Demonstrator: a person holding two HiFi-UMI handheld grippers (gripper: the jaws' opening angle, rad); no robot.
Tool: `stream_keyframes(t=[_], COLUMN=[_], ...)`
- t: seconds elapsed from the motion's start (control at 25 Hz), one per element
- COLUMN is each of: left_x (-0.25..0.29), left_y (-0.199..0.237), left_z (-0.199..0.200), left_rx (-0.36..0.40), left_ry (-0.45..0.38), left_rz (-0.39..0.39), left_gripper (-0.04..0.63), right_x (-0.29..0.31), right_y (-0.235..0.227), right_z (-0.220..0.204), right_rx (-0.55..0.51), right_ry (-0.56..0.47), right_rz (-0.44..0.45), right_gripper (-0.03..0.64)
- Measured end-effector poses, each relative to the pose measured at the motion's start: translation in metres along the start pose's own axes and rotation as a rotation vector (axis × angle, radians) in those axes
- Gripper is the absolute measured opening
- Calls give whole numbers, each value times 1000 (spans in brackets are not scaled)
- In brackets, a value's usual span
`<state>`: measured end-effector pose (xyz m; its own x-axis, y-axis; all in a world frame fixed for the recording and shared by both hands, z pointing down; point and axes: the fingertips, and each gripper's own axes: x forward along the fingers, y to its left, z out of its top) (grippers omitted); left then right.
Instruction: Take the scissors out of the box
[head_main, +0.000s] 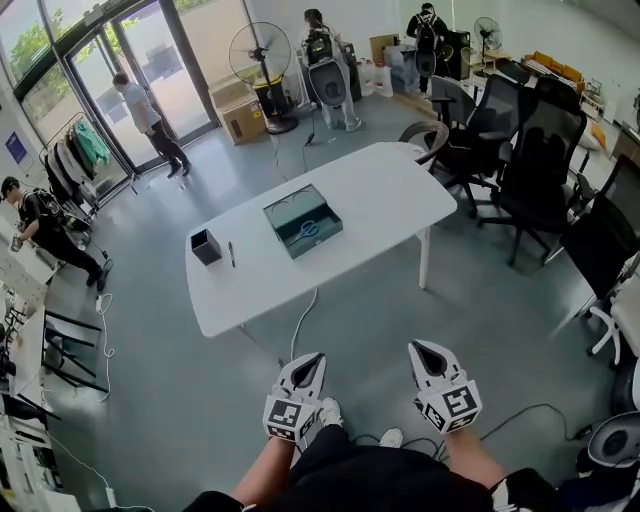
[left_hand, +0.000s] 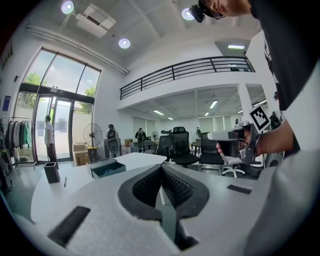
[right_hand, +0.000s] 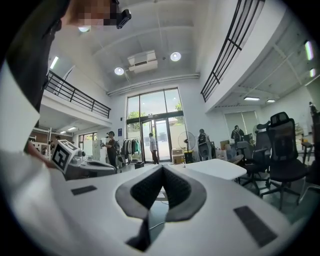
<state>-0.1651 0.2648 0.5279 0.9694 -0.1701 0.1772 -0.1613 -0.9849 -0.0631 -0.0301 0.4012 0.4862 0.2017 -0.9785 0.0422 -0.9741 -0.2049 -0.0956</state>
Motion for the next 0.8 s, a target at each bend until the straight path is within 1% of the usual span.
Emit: stream_keyframes(t=[0.12, 0.2, 0.32, 0.4, 0.48, 0.6, 0.8], left_x=[7, 18, 38, 51, 65, 86, 102], left_y=[6, 18, 46, 66, 83, 112, 163], left_z=[-4, -6, -2, 4, 11, 17, 14], left_rx=[-2, 2, -11, 4, 28, 41, 17], left_ry=[6, 6, -14, -25, -38, -55, -45], left_rz=[0, -7, -2, 3, -6, -23, -35], left_gripper=[12, 12, 12, 12, 12, 12, 12], right_x=[12, 28, 58, 80, 101, 136, 195], right_y=[-9, -16, -26, -33, -41, -49, -45], right_z=[-4, -3, 4, 8, 12, 16, 23], right_rx=[10, 1, -20, -27, -39, -47, -37], right_ry=[4, 0, -6, 1, 12, 23, 19], right_rz=[-3, -1, -5, -24, -40, -52, -53], right_gripper=[5, 5, 5, 5, 6, 6, 6])
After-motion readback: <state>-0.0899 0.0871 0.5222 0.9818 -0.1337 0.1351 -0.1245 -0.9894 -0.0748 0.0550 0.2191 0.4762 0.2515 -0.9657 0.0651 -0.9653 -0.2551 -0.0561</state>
